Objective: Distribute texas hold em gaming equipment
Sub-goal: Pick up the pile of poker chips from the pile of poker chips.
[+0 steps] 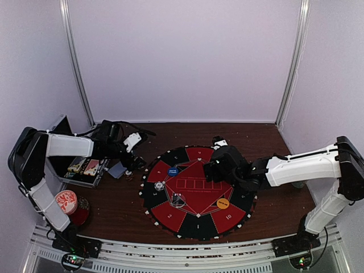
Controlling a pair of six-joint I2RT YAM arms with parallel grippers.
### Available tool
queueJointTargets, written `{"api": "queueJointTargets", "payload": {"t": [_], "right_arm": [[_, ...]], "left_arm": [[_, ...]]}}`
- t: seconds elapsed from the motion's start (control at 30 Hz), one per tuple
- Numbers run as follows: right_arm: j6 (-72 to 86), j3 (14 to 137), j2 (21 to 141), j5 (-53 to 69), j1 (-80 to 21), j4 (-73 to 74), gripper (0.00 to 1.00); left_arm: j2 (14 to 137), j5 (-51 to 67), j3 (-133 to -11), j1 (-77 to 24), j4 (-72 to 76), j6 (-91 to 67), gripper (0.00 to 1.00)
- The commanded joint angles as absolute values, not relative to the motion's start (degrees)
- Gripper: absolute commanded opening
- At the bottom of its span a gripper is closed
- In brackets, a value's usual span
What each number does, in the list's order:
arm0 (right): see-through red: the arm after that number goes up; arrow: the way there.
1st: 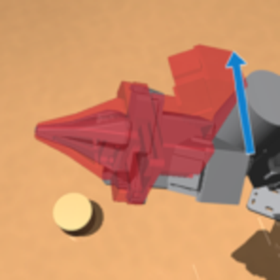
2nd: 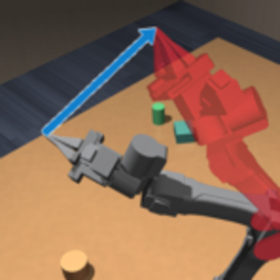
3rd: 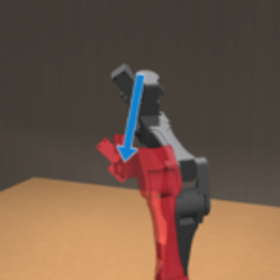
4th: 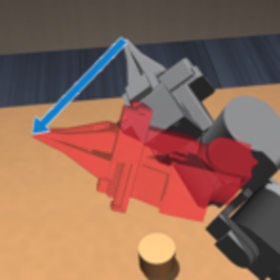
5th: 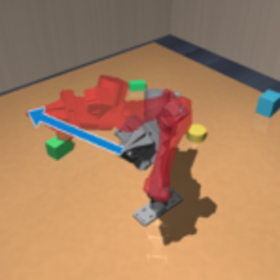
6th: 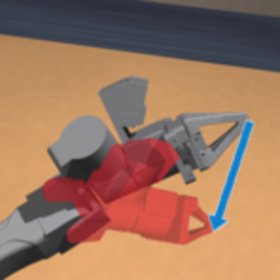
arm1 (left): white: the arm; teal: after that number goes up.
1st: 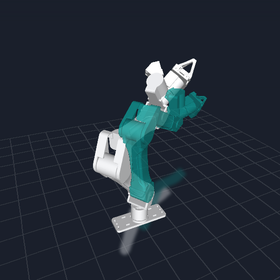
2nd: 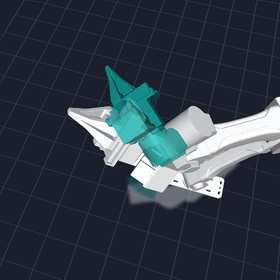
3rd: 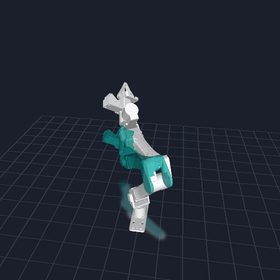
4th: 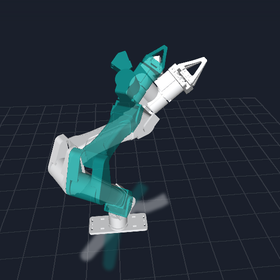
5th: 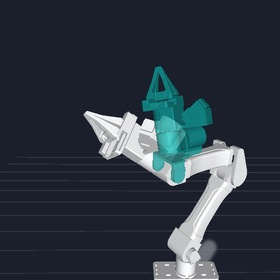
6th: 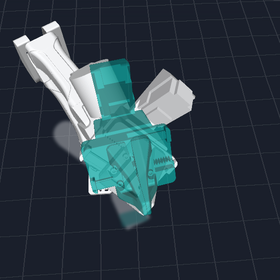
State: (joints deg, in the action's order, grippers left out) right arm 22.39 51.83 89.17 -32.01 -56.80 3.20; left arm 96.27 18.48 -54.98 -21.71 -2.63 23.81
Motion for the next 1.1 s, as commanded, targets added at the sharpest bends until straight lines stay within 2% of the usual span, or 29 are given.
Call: {"api": "queueJointTargets", "payload": {"t": [0.0, 0.73, 0.97, 1.07], "right_arm": [[22.5, 51.2, 88.5, -33.3, -56.4, 3.1, 0.99], [22.4, 51.1, 88.6, -32.9, -56.4, 3.1, 0.99], [22.4, 51.0, 88.4, -32.8, -56.5, 3.1, 0.99], [22.4, 51.0, 88.4, -32.7, -56.5, 3.1, 0.99]], "left_arm": [[97.3, 17.5, -57.1, -20.9, 0.2, 22.9, 0.95], [102.6, 15.9, -59.5, -19.7, -0.5, 23.5, 0.87], [102.8, 16.9, -59.8, -19.7, -1.1, 23.6, 0.71], [102.8, 16.9, -59.8, -19.7, -1.2, 23.8, 0.68]]}}
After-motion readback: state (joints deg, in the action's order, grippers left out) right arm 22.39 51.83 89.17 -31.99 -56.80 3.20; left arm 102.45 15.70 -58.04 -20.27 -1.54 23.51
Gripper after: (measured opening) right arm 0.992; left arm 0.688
